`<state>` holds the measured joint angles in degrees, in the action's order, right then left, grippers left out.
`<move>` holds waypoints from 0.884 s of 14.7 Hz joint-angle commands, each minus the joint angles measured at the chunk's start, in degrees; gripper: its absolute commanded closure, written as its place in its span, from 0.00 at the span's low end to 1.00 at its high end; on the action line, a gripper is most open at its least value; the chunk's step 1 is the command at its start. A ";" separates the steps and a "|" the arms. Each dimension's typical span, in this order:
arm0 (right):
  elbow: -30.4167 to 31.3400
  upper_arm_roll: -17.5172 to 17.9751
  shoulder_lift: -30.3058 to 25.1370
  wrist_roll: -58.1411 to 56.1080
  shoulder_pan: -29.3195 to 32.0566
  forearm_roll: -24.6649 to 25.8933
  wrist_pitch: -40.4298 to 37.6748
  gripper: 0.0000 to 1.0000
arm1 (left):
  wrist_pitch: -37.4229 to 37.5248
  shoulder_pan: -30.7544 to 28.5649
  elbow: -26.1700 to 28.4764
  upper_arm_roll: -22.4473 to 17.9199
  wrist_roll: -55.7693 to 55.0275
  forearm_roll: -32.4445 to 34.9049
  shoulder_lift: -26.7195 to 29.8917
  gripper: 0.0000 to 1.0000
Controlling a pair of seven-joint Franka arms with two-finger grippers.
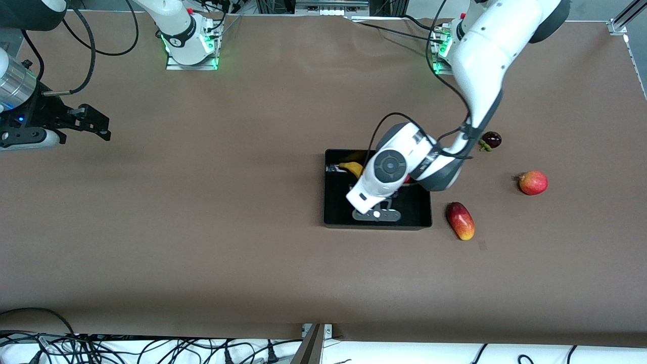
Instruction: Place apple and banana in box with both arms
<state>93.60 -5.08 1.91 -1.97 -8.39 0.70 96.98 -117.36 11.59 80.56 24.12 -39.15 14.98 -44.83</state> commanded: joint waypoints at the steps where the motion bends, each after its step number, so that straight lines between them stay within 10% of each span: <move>1: -0.87 0.51 0.37 -0.05 0.74 0.00 -0.13 0.00 | 7.47 -4.19 0.74 1.36 0.04 -0.82 7.55 0.00; 13: -0.87 0.51 0.37 -0.05 0.74 0.00 -0.21 0.00 | 40.36 -17.11 -7.52 1.29 25.94 -5.57 24.69 0.00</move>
<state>93.59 -5.08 1.93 -1.97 -8.37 0.70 96.99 -79.50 -2.67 73.51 25.47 -18.15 11.74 -22.60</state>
